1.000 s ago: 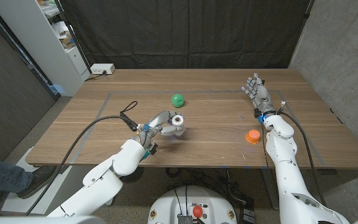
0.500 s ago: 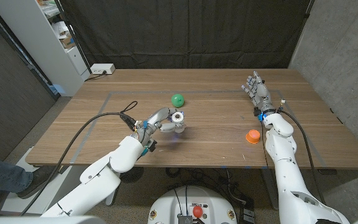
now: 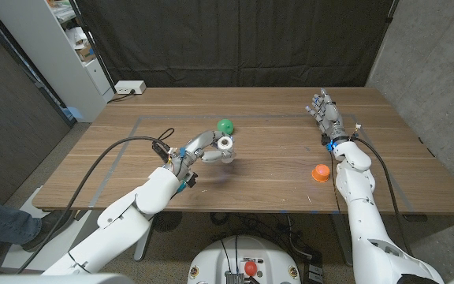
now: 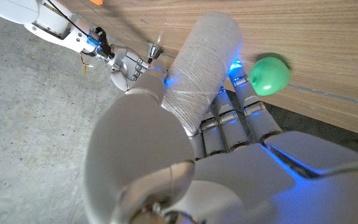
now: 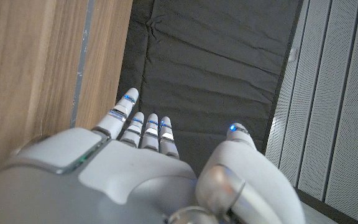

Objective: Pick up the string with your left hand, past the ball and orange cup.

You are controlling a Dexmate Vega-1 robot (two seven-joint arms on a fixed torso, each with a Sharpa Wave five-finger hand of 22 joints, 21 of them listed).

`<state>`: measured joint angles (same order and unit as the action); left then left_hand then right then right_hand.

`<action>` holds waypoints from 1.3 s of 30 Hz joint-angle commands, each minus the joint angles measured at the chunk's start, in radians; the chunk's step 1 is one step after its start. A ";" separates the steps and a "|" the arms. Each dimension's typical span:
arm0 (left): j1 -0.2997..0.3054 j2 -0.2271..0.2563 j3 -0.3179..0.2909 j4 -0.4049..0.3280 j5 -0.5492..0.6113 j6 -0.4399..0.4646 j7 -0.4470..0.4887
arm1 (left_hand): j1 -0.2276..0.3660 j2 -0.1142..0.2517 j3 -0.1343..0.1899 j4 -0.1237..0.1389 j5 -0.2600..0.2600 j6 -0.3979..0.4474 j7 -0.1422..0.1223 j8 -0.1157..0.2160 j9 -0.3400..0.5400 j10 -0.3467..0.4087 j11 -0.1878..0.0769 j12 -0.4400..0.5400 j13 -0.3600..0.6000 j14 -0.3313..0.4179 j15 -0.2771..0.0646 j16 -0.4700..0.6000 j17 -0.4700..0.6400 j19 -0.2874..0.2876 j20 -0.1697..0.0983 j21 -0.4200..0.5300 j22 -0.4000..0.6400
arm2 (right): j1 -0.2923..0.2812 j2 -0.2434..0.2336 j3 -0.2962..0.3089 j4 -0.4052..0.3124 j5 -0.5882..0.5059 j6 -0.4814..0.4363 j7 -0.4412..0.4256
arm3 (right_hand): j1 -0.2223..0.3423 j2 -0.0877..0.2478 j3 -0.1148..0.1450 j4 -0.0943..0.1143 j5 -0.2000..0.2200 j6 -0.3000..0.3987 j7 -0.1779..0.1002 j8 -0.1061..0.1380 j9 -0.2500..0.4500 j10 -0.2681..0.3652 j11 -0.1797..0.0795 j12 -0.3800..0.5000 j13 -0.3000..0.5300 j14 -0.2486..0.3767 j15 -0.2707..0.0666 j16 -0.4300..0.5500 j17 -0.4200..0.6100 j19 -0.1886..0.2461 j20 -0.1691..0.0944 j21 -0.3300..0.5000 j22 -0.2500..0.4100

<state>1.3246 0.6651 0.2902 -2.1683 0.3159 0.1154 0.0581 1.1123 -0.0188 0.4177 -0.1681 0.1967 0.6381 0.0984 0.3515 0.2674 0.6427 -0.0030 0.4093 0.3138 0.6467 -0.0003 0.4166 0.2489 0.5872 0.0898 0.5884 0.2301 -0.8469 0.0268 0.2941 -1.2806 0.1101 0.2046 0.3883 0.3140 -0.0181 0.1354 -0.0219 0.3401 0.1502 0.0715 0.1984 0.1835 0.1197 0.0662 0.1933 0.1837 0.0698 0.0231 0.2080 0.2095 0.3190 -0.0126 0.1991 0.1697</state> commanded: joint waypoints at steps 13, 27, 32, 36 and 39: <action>-0.003 0.025 -0.038 -0.074 0.011 0.006 -0.016 | 0.127 0.134 0.003 0.005 0.007 0.015 -0.001 0.009 0.005 0.015 -0.001 0.006 0.007 0.037 -0.014 0.010 0.004 0.018 -0.001 0.017 0.003 | 0.001 0.003 -0.002 -0.001 0.000 -0.002 -0.003 | 0.006 0.004 -0.008 0.000 0.004 0.009 -0.003 0.001 0.006 0.009 -0.002 0.004 0.006 0.011 -0.001 0.001 -0.001 0.010 0.002 -0.004 0.001; -0.006 0.034 -0.049 -0.108 0.041 -0.005 -0.001 | 0.123 0.134 0.001 0.008 0.007 0.016 -0.001 0.009 0.008 0.019 -0.004 0.006 0.010 0.043 -0.016 0.011 0.008 0.018 -0.005 0.026 0.003 | -0.018 0.015 0.005 -0.022 0.017 0.004 0.002 | 0.006 0.005 -0.009 0.000 0.004 0.011 -0.002 0.001 0.006 0.009 0.002 0.003 0.006 0.010 -0.002 0.001 -0.001 0.010 0.003 -0.005 0.001; -0.007 0.043 -0.056 -0.131 0.055 0.001 -0.004 | 0.122 0.134 0.002 0.008 0.008 0.020 -0.003 0.011 0.009 0.024 -0.004 0.008 0.012 0.050 -0.018 0.012 0.007 0.017 -0.006 0.030 0.003 | -0.023 0.017 0.005 -0.026 0.019 0.003 0.003 | 0.006 0.005 -0.010 -0.001 0.004 0.011 -0.002 0.001 0.006 0.009 0.000 0.003 0.006 0.011 -0.002 0.001 -0.001 0.011 0.004 -0.005 0.001; -0.005 0.044 -0.060 -0.142 0.065 0.007 0.000 | 0.121 0.134 0.002 0.008 0.008 0.021 -0.003 0.011 0.010 0.026 -0.007 0.008 0.013 0.051 -0.019 0.011 0.007 0.018 -0.006 0.033 0.003 | -0.026 0.019 0.006 -0.031 0.022 0.002 0.004 | 0.006 0.005 -0.010 -0.001 0.004 0.010 -0.003 0.001 0.006 0.009 0.001 0.003 0.006 0.011 -0.002 0.001 -0.001 0.010 0.003 -0.005 0.001; -0.004 0.046 -0.063 -0.151 0.069 0.009 -0.002 | 0.121 0.135 0.002 0.008 0.008 0.022 -0.003 0.011 0.010 0.026 -0.006 0.008 0.013 0.051 -0.020 0.011 0.008 0.018 -0.006 0.035 0.003 | -0.030 0.019 0.006 -0.036 0.022 0.001 0.004 | 0.006 0.006 -0.010 -0.001 0.004 0.011 -0.002 0.001 0.006 0.009 0.000 0.003 0.006 0.012 -0.002 0.001 -0.001 0.011 0.004 -0.005 0.001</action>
<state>1.3187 0.7044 0.2379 -2.2899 0.3641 0.1200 0.0503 1.1121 -0.0187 0.4166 -0.1687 0.2020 0.6507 0.0964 0.3591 0.2718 0.6588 -0.0084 0.4085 0.3228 0.6604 0.0053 0.4215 0.2535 0.5982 0.0893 0.6160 0.2305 -0.8650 0.0411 0.2980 -1.3024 0.1253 0.2049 0.3884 0.3140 -0.0181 0.1271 -0.0218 0.3400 0.1501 0.0714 0.1984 0.1836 0.1214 0.0645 0.1933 0.1837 0.0697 0.0231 0.2080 0.2095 0.3225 -0.0090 0.1992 0.1697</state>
